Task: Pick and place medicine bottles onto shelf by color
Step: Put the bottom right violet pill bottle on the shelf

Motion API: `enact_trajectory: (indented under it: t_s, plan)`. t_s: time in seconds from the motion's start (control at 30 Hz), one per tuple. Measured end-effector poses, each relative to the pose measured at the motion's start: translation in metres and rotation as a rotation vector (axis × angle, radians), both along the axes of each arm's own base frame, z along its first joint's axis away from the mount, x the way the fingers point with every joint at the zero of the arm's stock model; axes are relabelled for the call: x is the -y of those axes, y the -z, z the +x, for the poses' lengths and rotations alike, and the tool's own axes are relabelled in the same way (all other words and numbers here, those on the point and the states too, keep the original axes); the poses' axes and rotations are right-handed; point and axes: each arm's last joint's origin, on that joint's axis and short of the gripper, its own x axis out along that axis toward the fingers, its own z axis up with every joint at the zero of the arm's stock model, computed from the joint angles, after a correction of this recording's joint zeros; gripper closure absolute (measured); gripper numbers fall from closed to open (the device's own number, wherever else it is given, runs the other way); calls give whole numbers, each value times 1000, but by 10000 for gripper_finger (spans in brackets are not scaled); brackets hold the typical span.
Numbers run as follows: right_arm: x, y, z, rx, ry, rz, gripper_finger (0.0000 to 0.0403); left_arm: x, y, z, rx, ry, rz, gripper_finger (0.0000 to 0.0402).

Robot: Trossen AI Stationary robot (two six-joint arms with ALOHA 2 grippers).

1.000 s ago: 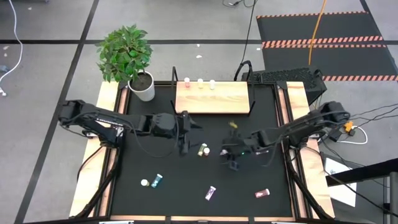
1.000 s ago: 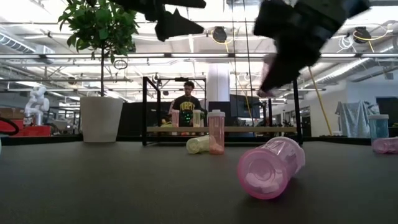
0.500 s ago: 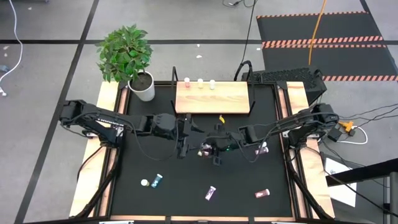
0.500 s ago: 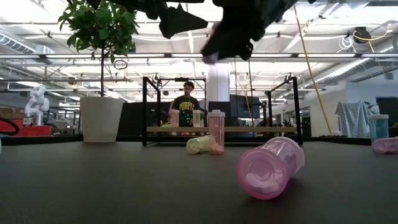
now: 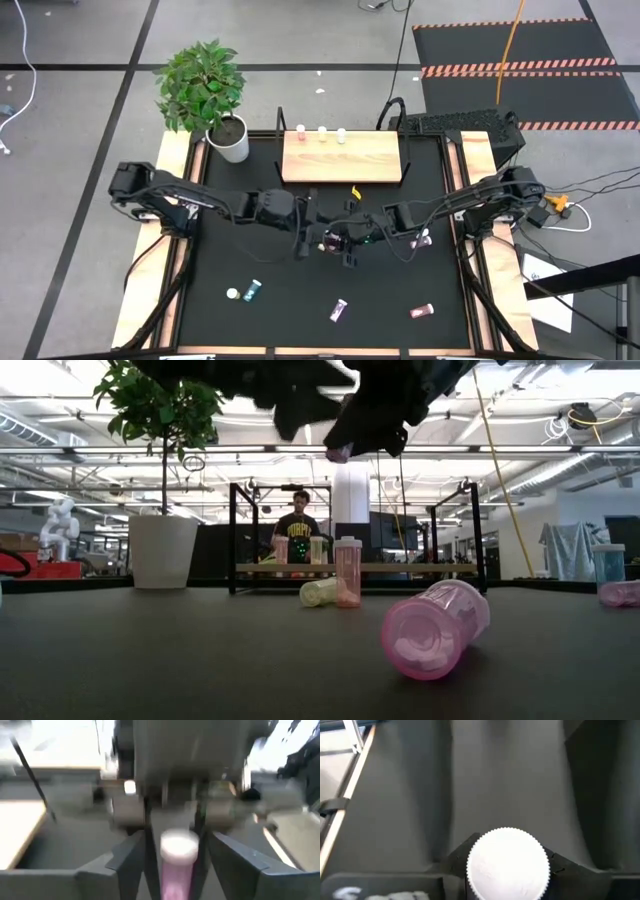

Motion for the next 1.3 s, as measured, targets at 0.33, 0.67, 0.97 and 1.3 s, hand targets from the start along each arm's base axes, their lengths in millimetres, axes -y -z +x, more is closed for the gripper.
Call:
enact_trajectory:
  t_s: [0.33, 0.67, 0.97, 1.3]
  plan:
    - [0, 2, -1, -18, -10, -5, 294, 1, 13, 7, -28, 6, -19, 211]
    - [1, 1, -1, -14, -4, -7, 294, 0, 12, 7, -19, 8, -15, 211]
    - [4, 1, 0, -12, 12, 1, 294, -1, 13, 7, -17, 10, -1, 227]
    - [10, 1, 1, -13, 2, 9, 294, -1, 13, 7, -16, 9, 1, 273]
